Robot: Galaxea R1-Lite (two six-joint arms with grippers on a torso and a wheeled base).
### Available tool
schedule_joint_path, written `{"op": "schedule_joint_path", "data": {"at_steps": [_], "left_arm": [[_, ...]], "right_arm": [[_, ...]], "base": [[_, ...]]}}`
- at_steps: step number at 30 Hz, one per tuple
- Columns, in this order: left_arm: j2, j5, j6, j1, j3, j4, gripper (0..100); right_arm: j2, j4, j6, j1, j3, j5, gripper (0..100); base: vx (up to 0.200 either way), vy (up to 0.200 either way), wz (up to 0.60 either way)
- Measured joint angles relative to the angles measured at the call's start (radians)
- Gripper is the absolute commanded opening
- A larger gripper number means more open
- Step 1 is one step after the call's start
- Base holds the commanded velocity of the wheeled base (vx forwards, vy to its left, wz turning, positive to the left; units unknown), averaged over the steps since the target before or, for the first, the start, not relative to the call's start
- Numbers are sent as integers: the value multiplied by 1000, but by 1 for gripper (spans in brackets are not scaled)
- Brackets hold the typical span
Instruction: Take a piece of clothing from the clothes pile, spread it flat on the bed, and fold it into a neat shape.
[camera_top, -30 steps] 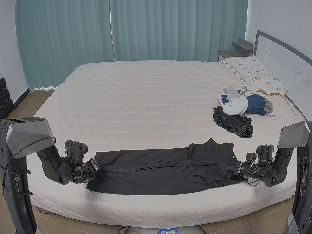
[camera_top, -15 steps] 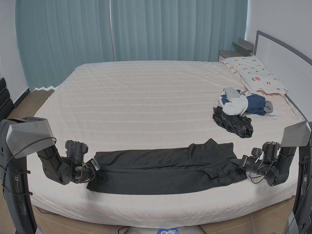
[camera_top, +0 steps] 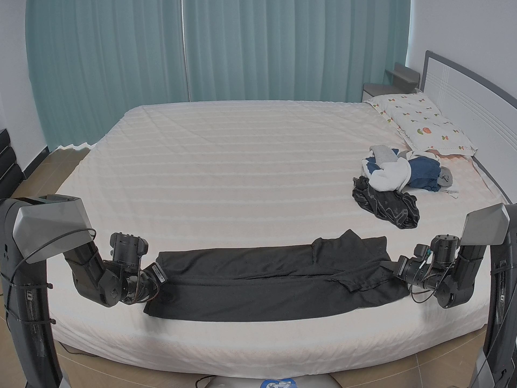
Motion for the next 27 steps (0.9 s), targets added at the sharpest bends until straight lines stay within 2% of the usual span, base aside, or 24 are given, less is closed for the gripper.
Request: {"op": "schedule_joint_path", "data": {"at_steps": [6, 7, 10, 11, 27], "left_arm": [[6, 4, 0, -5, -1, -1, 0], [7, 5, 0, -5, -1, -1, 100], [9, 6, 0, -8, -3, -1, 100], [10, 6, 0, -8, -3, -1, 100], [-6, 6, -16, 7, 8, 1, 100]], "right_arm": [[21, -1, 0, 11, -14, -22, 0], [24, 1, 0, 13, -16, -23, 0], [29, 5, -2, 17, -18, -24, 0], [31, 5, -2, 18, -18, -24, 100], [-9, -7, 19, 9, 26, -23, 100]], "base": [[0, 0, 0], [0, 0, 0], [0, 0, 0], [0, 0, 0], [0, 0, 0]]}}
